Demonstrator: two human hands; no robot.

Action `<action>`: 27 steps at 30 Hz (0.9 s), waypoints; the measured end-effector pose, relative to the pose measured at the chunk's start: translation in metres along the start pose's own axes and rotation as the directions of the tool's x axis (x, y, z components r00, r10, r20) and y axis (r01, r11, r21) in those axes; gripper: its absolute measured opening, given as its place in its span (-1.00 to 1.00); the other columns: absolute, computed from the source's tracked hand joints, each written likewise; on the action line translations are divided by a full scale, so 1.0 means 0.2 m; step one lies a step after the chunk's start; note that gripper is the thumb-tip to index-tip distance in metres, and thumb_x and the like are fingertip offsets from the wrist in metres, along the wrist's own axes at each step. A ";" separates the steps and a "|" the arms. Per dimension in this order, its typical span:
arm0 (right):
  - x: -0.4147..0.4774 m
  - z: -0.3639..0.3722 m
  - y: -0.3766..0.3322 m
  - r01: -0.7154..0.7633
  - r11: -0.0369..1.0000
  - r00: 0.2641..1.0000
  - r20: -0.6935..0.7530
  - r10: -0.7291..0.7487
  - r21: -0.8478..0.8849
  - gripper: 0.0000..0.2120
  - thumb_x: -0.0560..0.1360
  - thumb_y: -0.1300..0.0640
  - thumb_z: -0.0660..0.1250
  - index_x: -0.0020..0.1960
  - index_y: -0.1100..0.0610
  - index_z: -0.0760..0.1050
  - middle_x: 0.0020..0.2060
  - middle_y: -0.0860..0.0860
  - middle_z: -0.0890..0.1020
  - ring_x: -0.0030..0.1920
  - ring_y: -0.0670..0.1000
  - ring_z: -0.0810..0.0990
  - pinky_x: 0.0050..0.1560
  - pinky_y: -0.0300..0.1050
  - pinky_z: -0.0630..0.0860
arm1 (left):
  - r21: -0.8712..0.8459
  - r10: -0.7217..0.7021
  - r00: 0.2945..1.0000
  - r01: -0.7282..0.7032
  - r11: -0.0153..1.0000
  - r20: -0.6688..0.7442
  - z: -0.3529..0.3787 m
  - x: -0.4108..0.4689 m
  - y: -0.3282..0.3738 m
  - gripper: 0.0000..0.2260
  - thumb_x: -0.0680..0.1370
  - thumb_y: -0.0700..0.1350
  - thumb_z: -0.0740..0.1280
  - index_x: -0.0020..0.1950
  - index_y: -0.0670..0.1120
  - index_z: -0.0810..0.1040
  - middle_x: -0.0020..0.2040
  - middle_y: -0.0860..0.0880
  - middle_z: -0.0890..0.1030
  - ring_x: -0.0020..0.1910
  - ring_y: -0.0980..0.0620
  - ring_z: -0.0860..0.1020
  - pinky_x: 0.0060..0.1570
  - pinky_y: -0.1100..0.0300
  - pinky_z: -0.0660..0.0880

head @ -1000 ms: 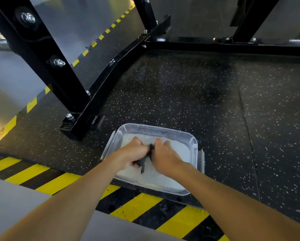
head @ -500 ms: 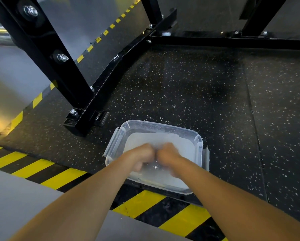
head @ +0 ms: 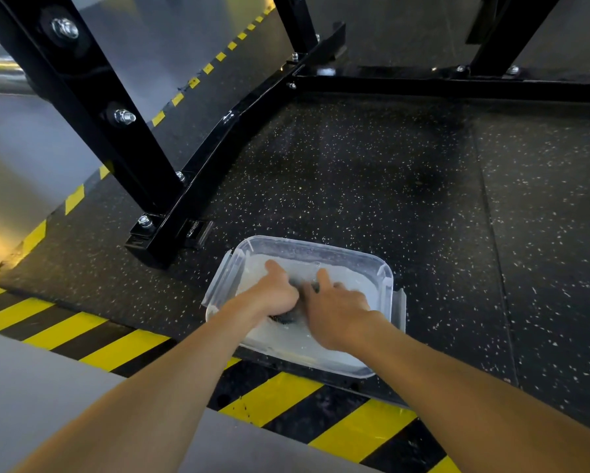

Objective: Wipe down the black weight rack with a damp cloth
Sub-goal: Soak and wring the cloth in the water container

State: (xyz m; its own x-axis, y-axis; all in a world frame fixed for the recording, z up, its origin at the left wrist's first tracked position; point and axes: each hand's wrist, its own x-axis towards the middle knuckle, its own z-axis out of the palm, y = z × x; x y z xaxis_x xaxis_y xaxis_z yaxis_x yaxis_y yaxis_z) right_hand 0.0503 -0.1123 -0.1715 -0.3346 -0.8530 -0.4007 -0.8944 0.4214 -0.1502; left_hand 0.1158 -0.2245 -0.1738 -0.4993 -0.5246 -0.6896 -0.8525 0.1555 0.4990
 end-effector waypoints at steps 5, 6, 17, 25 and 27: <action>0.01 0.03 0.02 -0.018 1.000 1.000 0.023 0.018 0.006 -0.61 0.55 0.29 0.26 0.37 0.20 0.42 0.44 0.16 0.21 0.30 0.17 0.41 0.15 0.01 0.48 | 0.430 0.084 0.990 -0.028 0.903 -0.112 0.08 0.00 -0.03 -0.30 0.64 -0.26 0.19 0.59 -0.26 -0.24 0.60 -0.27 -0.02 0.57 -0.24 0.10 0.51 -0.07 0.18; 0.02 0.04 0.03 -0.054 0.989 0.998 0.027 0.051 0.140 -0.66 0.56 0.31 0.24 0.33 0.22 0.45 0.37 0.17 0.35 0.24 0.17 0.47 0.11 -0.02 0.48 | 0.439 0.079 0.988 -0.013 0.898 -0.132 0.09 0.00 -0.03 -0.36 0.64 -0.25 0.20 0.59 -0.30 -0.11 0.58 -0.30 0.06 0.55 -0.25 0.16 0.48 -0.06 0.22; 0.06 -0.07 -0.06 -0.261 0.281 0.926 0.158 0.342 0.924 -0.82 0.63 0.21 0.04 -0.02 0.23 0.39 -0.43 0.14 0.48 -0.50 0.03 0.39 -0.54 -0.22 0.28 | -0.646 -0.010 0.990 0.101 0.757 0.143 0.05 -0.03 0.06 -0.70 0.60 -0.34 0.04 -0.24 -0.26 0.48 -0.46 -0.18 0.47 -0.58 -0.05 0.43 -0.51 0.20 0.34; 0.01 -0.02 0.02 -0.112 0.933 0.990 -0.048 0.136 0.342 -0.60 0.57 0.26 0.21 0.37 0.17 0.23 0.21 0.21 0.35 0.07 0.25 0.52 -0.07 0.07 0.47 | -0.216 0.012 0.997 0.005 0.976 0.081 -0.05 -0.06 0.02 -0.88 0.64 -0.13 0.20 0.14 -0.13 0.40 -0.12 -0.12 0.55 -0.24 0.00 0.51 -0.34 0.16 0.41; -0.02 0.00 0.01 -0.058 0.997 0.998 -0.008 0.059 0.045 -0.52 0.56 0.21 0.23 0.44 0.14 0.20 0.35 0.19 0.22 0.22 0.22 0.41 0.10 0.10 0.43 | 0.063 0.051 0.998 -0.053 0.997 0.044 -0.02 -0.02 -0.03 -0.49 0.62 -0.07 0.25 0.50 -0.09 0.11 0.21 -0.18 0.53 0.09 -0.09 0.55 -0.08 0.05 0.52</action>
State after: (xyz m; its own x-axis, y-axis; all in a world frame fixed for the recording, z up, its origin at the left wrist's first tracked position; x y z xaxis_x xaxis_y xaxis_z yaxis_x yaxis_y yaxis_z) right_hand 0.0488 -0.1083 -0.1710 -0.3888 -0.8290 -0.4019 -0.8590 0.4839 -0.1672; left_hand 0.1226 -0.2270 -0.1722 -0.5481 -0.4789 -0.6857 -0.8327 0.2356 0.5011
